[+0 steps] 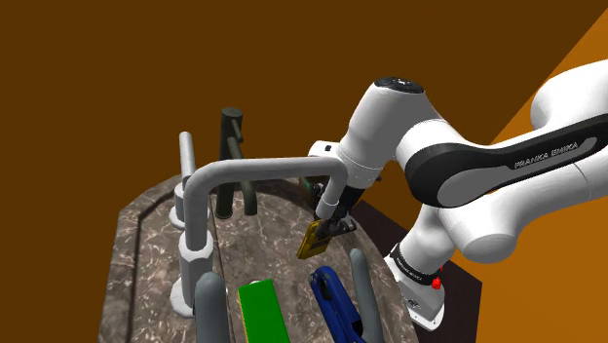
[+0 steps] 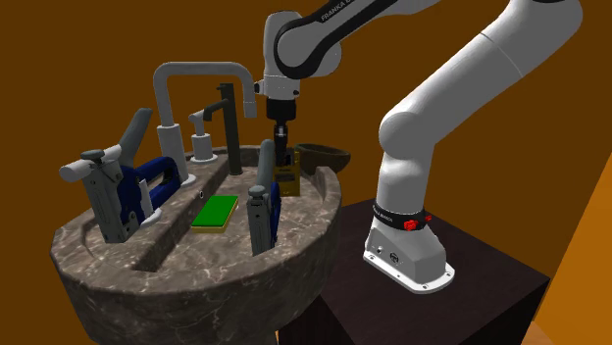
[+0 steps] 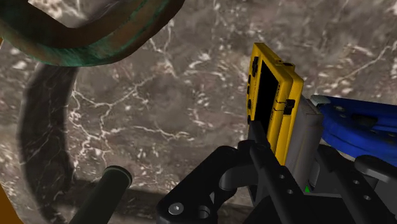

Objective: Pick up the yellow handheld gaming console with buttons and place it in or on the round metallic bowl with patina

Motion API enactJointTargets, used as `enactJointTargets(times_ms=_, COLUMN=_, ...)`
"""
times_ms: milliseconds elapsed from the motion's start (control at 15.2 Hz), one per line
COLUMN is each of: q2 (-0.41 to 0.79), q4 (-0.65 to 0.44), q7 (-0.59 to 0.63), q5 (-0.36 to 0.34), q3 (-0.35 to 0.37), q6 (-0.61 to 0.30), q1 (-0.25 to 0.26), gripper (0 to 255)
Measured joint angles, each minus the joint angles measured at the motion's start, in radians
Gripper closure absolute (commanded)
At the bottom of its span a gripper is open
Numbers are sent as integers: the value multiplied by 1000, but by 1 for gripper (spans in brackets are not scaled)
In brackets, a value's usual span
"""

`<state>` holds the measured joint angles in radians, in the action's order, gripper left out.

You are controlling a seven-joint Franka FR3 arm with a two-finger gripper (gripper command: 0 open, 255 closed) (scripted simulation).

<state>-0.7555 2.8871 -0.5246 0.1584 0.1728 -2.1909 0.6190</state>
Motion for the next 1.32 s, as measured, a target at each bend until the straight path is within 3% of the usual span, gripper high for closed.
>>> enactJointTargets(times_ms=264, q2=-8, q4=-11, q7=2, q5=-1, q3=-1, q6=18, q1=0, gripper=255)
enactJointTargets(times_ms=1320, q2=-83, q4=-184, q7=5, q5=-30, q3=-29, q6=267, q1=-13, gripper=255)
